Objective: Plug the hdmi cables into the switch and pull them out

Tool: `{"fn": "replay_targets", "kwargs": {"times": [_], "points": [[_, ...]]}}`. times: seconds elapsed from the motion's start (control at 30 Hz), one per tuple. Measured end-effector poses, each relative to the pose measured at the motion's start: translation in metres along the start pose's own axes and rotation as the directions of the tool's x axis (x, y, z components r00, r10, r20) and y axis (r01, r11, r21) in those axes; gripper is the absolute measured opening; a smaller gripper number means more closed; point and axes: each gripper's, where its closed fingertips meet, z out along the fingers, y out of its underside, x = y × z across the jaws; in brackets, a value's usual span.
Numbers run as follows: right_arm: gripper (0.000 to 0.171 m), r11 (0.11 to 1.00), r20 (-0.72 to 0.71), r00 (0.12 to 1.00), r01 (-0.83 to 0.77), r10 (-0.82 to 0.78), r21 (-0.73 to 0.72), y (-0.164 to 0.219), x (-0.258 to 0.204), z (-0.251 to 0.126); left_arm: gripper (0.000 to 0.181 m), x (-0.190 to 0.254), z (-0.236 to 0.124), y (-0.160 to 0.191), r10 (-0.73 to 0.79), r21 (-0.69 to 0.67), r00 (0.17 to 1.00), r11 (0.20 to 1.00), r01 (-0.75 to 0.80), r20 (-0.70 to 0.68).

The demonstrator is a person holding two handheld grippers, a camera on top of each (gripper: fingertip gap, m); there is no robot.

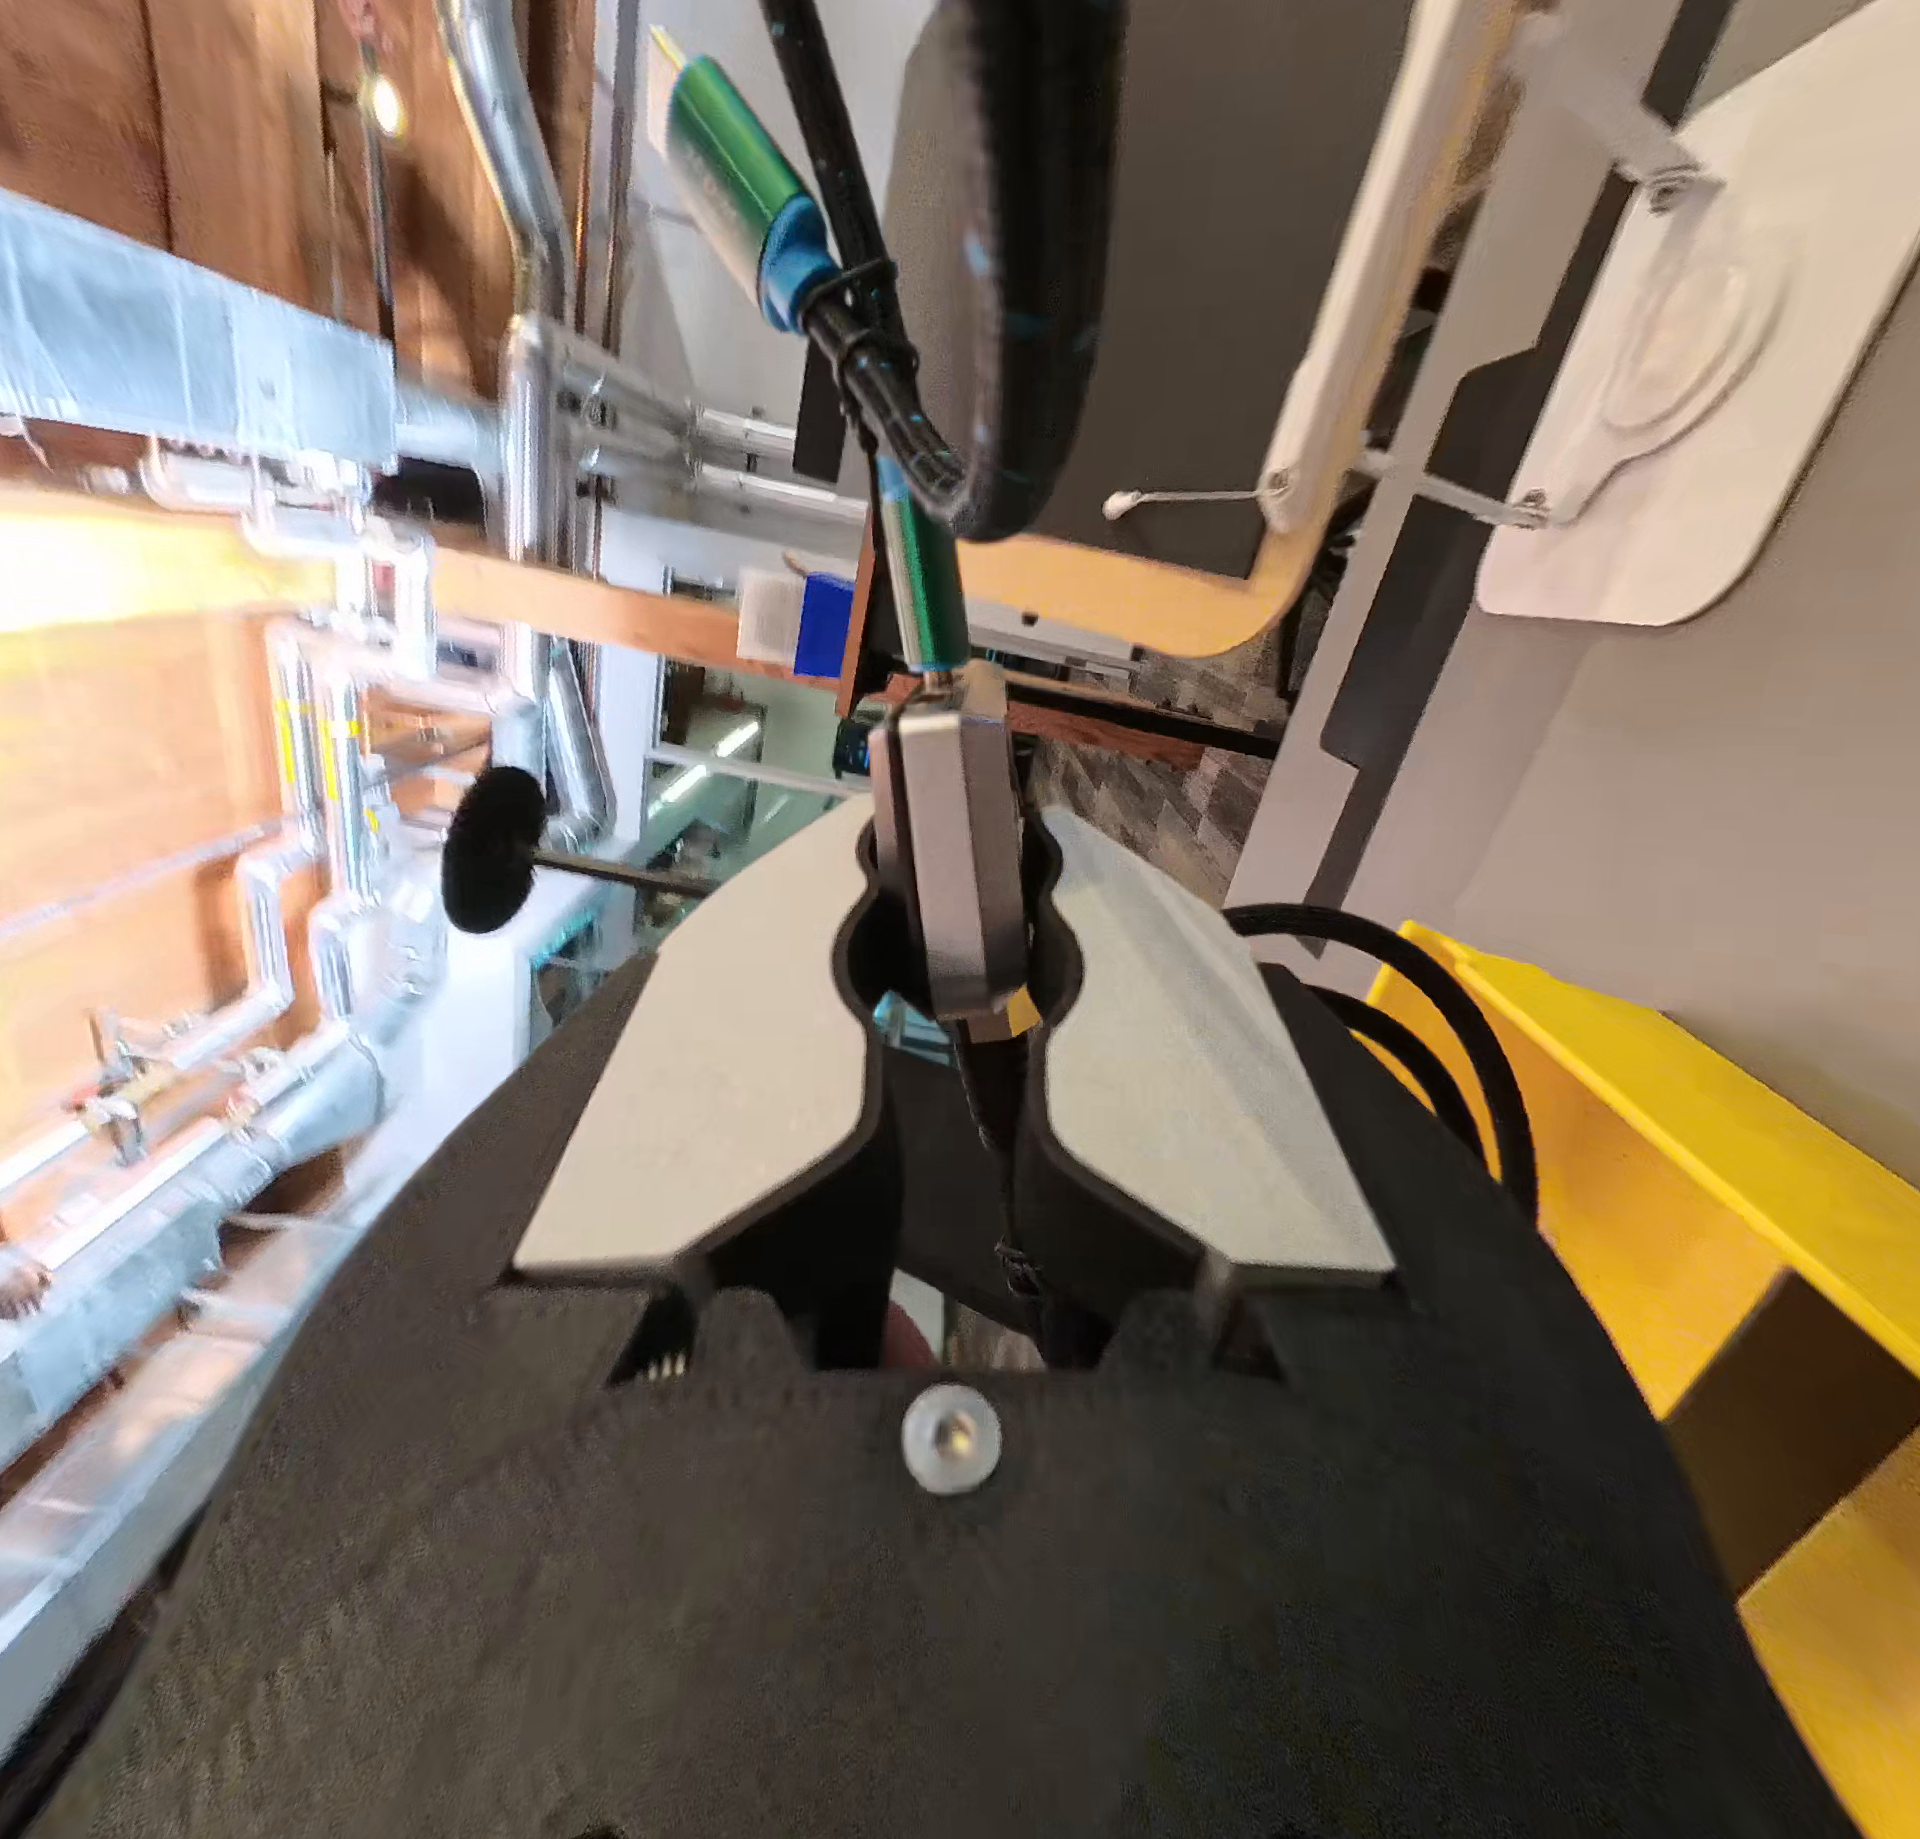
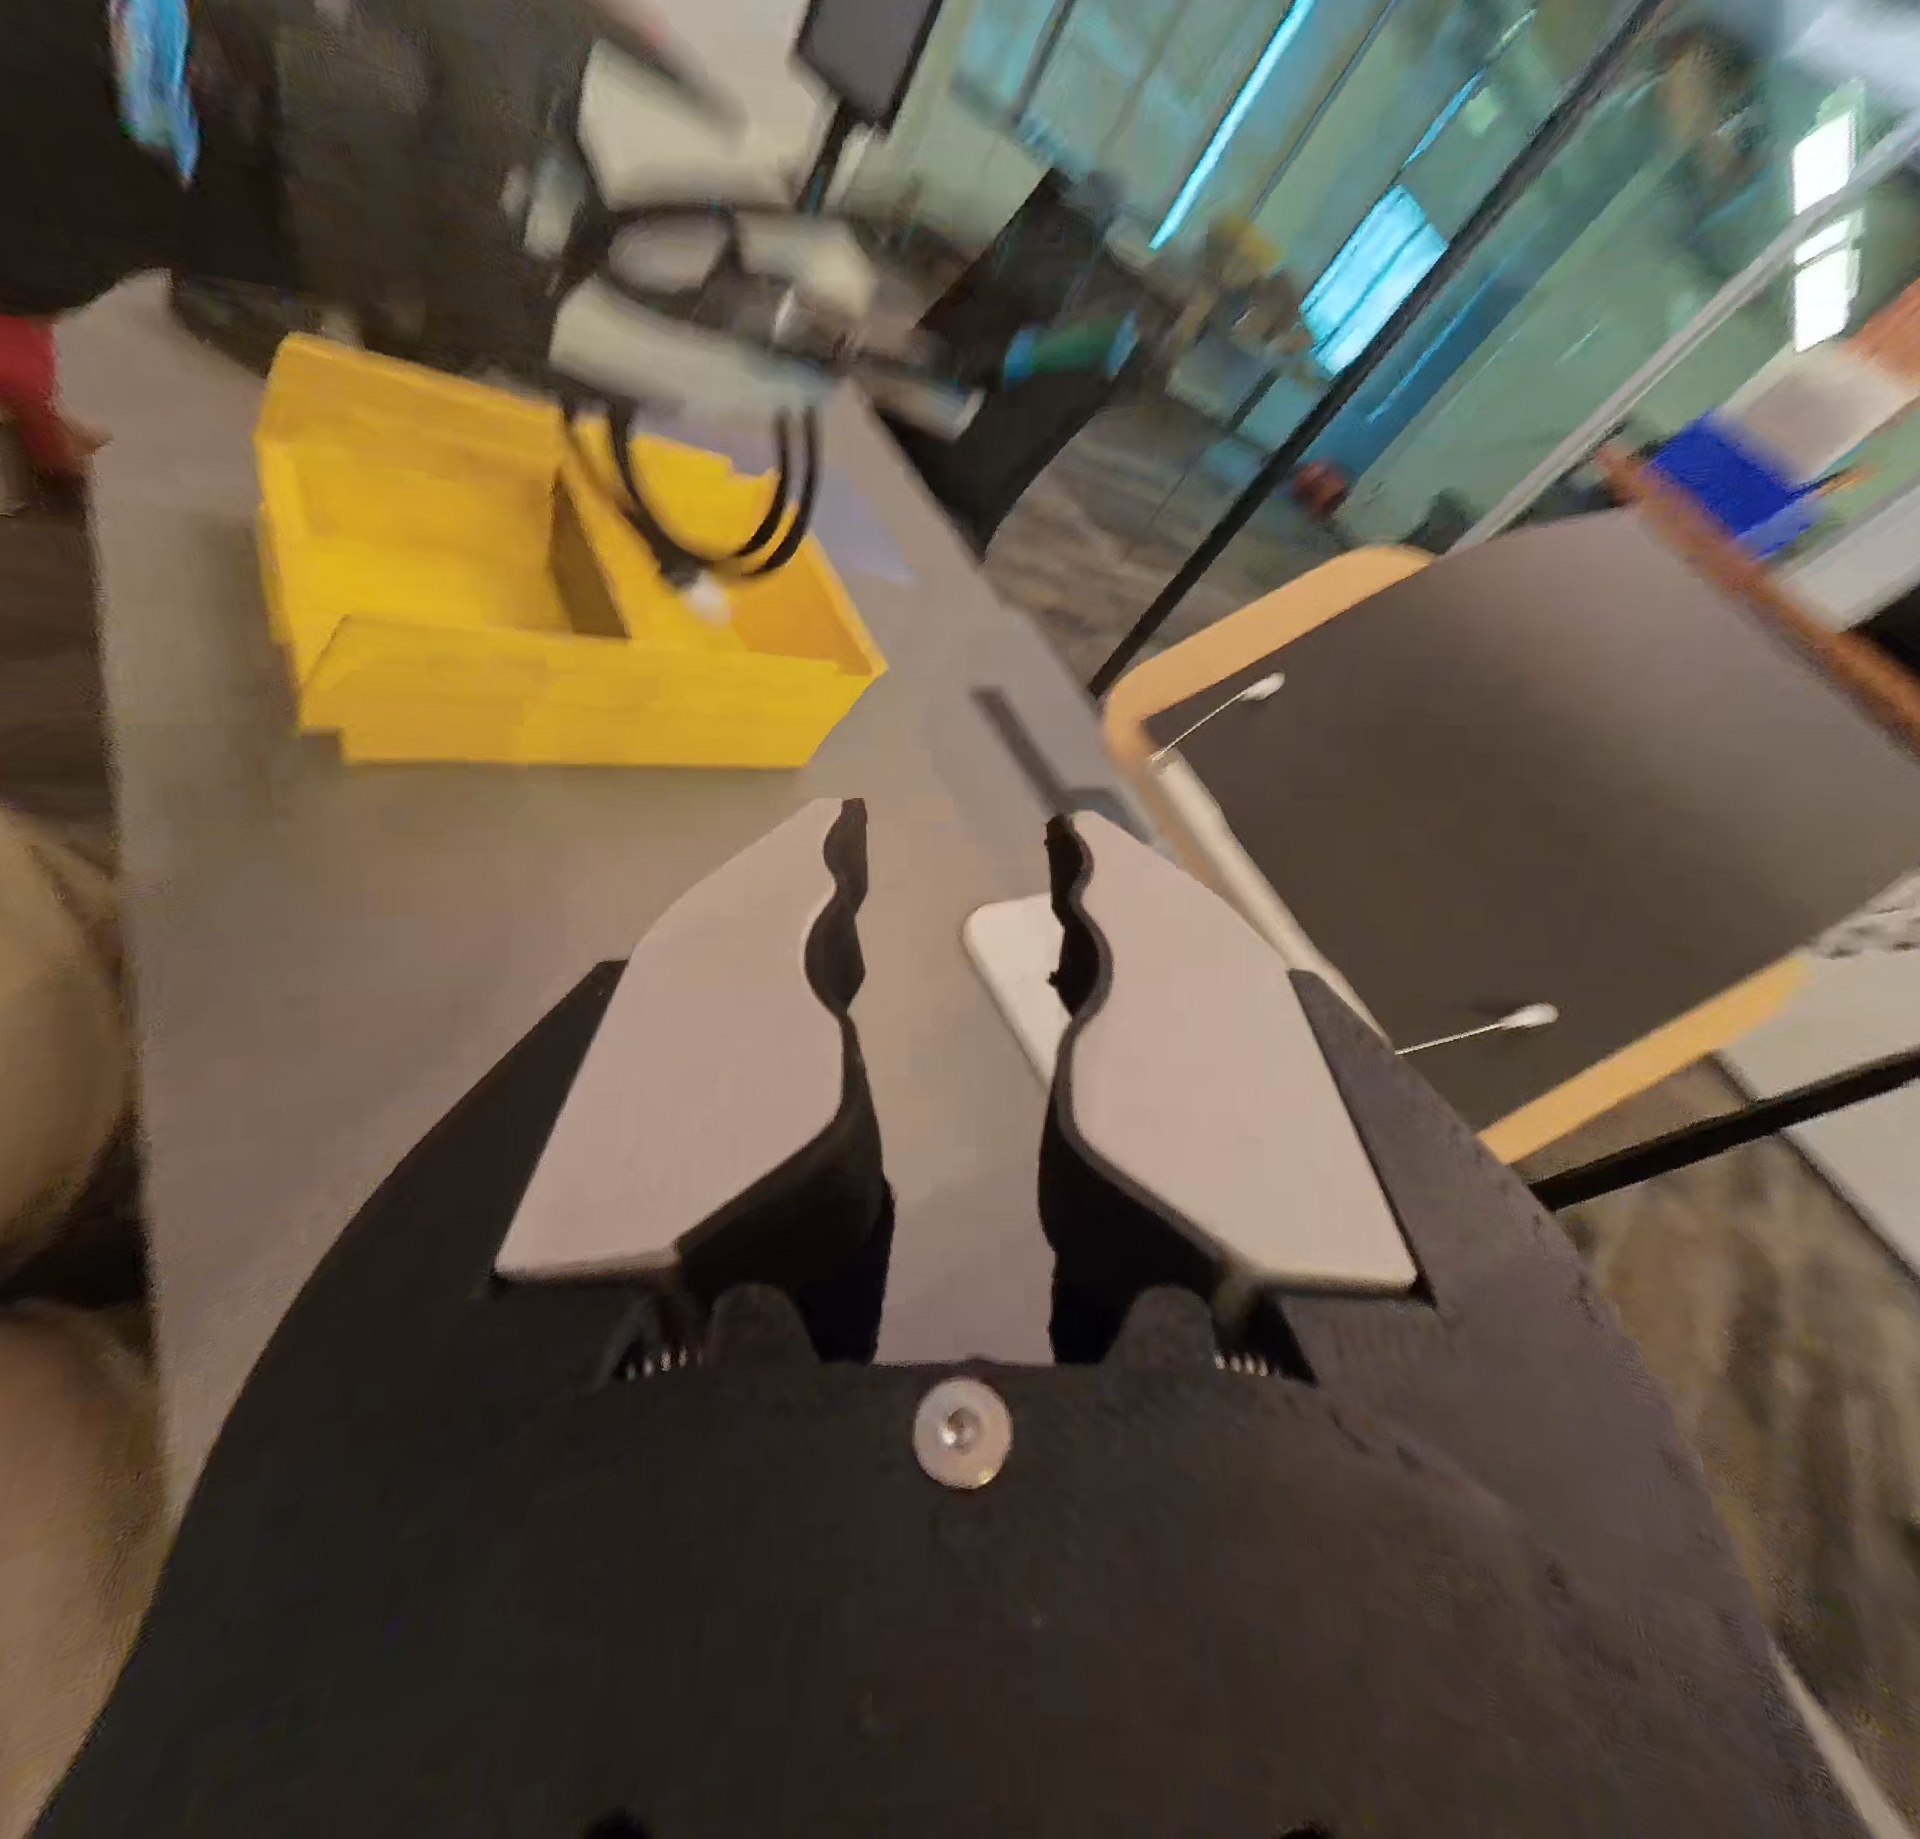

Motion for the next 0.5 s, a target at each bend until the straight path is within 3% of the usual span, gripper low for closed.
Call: {"fn": "replay_targets", "kwargs": {"times": [0.1,0.17,0.27,0.4,0.5], "points": [[0.03,0.989,-0.087,0.996,0.019,-0.007,0.143,-0.04,0.014,-0.023,0.022,0.023,-0.007,-0.023,0.114,0.022,0.993,0.993,-0.113,-0.022],[0.03,0.987,-0.075,0.996,0.058,-0.047,0.148,-0.055,0.013,-0.029,0.022,0.038,-0.012,-0.037,0.17,0.051,0.984,0.985,-0.167,-0.048],[0.029,0.994,0.016,0.995,0.093,-0.094,0.055,-0.053,-0.002,-0.012,0.021,0.054,-0.02,-0.057,0.222,0.08,0.973,0.973,-0.218,-0.057],[0.035,0.973,0.195,0.981,0.045,0.0,-0.225,-0.005,-0.027,0.031,0.022,0.069,-0.031,-0.081,0.273,0.13,0.961,0.955,-0.265,-0.048],[0.029,0.95,0.245,0.969,0.056,0.022,-0.307,0.017,-0.036,0.05,0.022,0.08,-0.037,-0.093,0.301,0.159,0.952,0.943,-0.291,-0.046]]}}
